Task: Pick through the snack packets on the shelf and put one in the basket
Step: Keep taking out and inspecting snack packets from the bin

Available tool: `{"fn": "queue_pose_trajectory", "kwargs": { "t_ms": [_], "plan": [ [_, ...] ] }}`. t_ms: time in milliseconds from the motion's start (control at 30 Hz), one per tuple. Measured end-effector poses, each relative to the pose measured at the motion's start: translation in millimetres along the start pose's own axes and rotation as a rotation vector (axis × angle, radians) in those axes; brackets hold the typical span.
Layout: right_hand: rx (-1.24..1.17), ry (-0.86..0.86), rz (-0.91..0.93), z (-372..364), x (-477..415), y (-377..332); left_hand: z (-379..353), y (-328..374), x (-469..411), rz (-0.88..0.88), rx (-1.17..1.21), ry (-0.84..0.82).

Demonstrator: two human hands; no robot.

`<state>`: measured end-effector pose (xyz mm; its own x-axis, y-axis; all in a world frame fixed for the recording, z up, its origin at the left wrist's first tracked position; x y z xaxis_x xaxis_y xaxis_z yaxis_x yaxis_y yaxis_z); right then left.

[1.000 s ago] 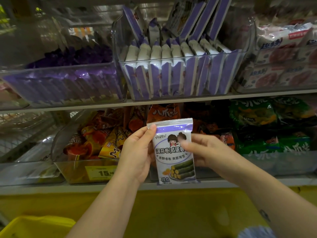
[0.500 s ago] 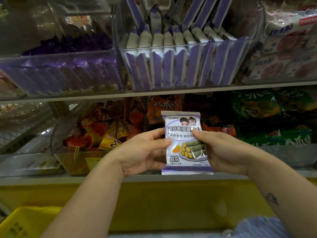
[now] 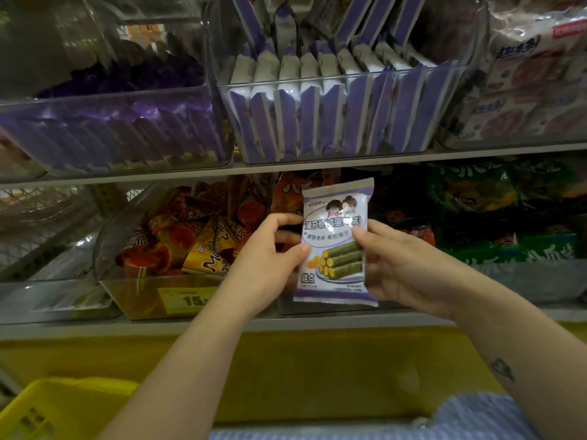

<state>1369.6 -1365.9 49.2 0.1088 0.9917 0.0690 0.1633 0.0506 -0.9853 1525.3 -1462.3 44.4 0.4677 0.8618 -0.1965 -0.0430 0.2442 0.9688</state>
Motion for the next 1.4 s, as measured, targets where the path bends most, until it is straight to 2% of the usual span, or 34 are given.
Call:
{"fn": "queue_pose_trajectory", "kwargs": {
  "t_ms": [33, 100, 200, 267, 333, 433, 600, 700, 767, 900, 967, 1033, 1100, 1167, 1233, 1333, 1400],
  "plan": [
    [0.009, -0.02, 0.025, -1, 1, -1, -2, 2, 1, -0.091, -0.091, 0.065],
    [0.003, -0.06, 0.073, -4, 2, -3, -6, 5, 3, -0.154, -0.088, 0.089],
    [-0.006, -0.05, 0.144, -5, 3, -5, -11, 6, 7, -0.036, 0.075, -0.044],
    [0.092, 0.025, 0.218, -2, 2, -6, -16, 8, 11, 0.037, 0.197, -0.173],
    [0.177, 0.108, 0.267, -1, 2, -6, -18, 12, 15, 0.063, 0.294, -0.236],
    [0.21, 0.182, 0.254, 0, 0, -3, -18, 15, 17, 0.107, 0.384, -0.269],
    [0.237, 0.205, 0.164, 3, -2, -1, -13, 17, 18, 0.143, 0.449, -0.356],
    [0.165, 0.207, 0.155, 5, -2, -1, -12, 14, 16, 0.156, 0.49, -0.377],
    [0.191, 0.231, 0.164, 7, -1, -1, -10, 11, 12, 0.144, 0.493, -0.336],
    [0.464, 0.279, 0.32, 8, 2, -6, 3, 7, 1, 0.025, 0.35, -0.031],
    [0.604, 0.262, 0.404, 3, 3, -9, 11, 6, -2, -0.055, 0.218, 0.06],
    [0.693, 0.261, 0.46, -1, 5, -10, 15, 7, -2, -0.18, -0.031, 0.051],
    [0.771, 0.294, 0.512, -3, 7, -11, 15, 6, -1, -0.246, -0.15, -0.033],
    [0.77, 0.319, 0.548, -2, 8, -14, 15, 6, 0, -0.262, -0.136, -0.089],
    [0.713, 0.336, 0.56, 1, 11, -17, 19, 9, 0, -0.274, -0.111, -0.079],
    [0.645, 0.377, 0.538, 10, 12, -21, 29, 13, -4, -0.248, 0.038, -0.043],
    [0.511, 0.373, 0.527, 14, 12, -21, 37, 14, -4, -0.219, 0.129, -0.032]
  ]
}}
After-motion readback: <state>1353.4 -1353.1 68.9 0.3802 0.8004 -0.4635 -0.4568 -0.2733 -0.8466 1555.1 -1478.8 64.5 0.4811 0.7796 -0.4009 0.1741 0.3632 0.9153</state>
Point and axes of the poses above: each hand's wrist, its own x-axis away from the middle knuckle, its own z-axis out of the back of the hand, y = z × x, the point moved 3 cm from there along -x, towards the middle knuckle, and after that the axes turned 7 degrees about y, right-handed, at the moved point
